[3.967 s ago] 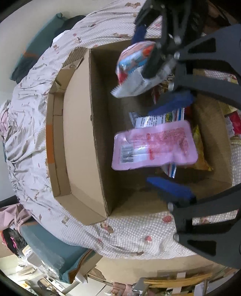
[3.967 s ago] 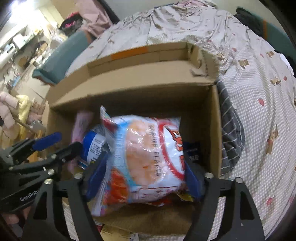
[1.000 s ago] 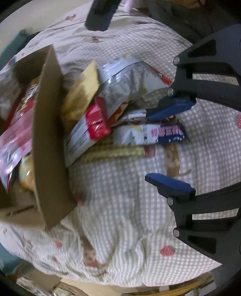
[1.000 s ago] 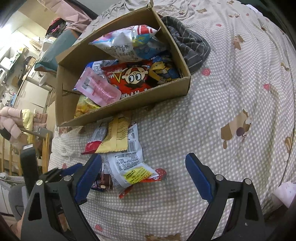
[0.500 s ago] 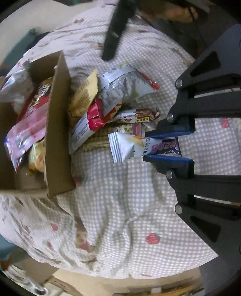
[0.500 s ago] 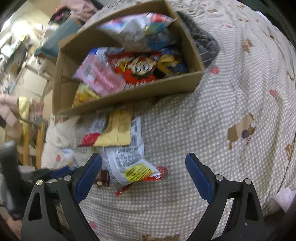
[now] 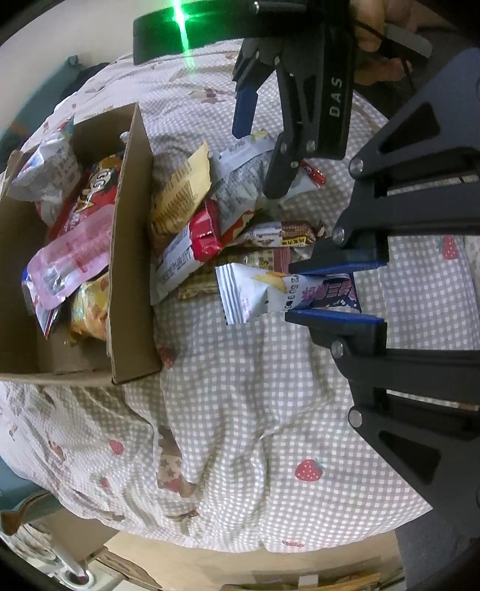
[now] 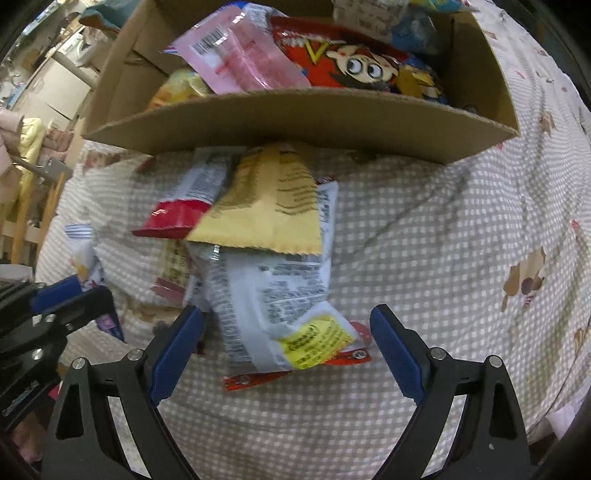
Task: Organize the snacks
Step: 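Grasp the white snack bar with the left tool while the right tool grasps the white bag, then carry the white bar and white bag over the box with both tools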
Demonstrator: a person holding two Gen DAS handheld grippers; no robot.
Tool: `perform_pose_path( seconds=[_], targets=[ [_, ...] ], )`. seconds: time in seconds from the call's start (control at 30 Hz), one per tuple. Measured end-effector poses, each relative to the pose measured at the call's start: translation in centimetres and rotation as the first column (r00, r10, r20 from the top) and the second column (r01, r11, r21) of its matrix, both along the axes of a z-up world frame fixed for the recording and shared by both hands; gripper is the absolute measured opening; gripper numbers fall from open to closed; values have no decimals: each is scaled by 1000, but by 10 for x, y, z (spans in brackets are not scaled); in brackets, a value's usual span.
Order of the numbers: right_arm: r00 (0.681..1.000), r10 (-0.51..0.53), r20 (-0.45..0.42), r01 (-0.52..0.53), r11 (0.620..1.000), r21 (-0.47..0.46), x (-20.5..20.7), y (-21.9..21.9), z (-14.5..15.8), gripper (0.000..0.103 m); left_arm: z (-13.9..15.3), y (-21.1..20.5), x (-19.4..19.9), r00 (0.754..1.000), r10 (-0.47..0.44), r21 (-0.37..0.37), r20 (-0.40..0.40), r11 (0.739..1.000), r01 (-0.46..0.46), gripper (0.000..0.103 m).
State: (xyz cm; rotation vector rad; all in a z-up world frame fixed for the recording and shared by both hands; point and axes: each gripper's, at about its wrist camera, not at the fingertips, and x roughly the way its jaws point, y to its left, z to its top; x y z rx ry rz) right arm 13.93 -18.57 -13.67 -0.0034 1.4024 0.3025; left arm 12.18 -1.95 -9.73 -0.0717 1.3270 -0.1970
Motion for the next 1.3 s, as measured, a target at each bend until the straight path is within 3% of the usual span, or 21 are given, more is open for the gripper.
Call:
perform_pose_path(
  seconds=[0.2,0.27,0.4,0.47,0.57,0.83,1.03,1.23,1.3],
  targets=[
    [1000,21,6,-21,1000,-19,0,1,-5,91,1,-2,-1,1000,2,16,12,1000,-2,15],
    [999,47,11,-47,998,-40,0,8,-8,77,1,-1,-1,1000,8,21,15,1000,-8,15],
    [998,66,2,-66,997,-37,-4,15,-9,60,-1,2,-1,1000,12,16,6,1000,-12,15],
    [997,82,16,-81,996,-44,-7,18,-6,56,-2,4,-1,1000,14,21,5,1000,-14,15],
    [996,87,9,-86,996,-29,-13,17,-3,39,-5,4,1,1000,19,36,11,999,-20,15],
    [997,74,-11,-74,996,41,-34,3,11,38,-11,4,5,999,32,57,12,998,-33,15],
    [998,40,-46,-33,989,143,-68,-14,27,38,-7,12,8,998,50,54,29,997,-51,15],
    [998,57,5,-57,982,181,-86,-10,53,38,1,12,6,997,53,61,56,997,-57,15],
    [996,48,71,-61,979,196,-90,-15,65,38,4,15,5,996,57,53,66,997,-61,15]
  ],
)
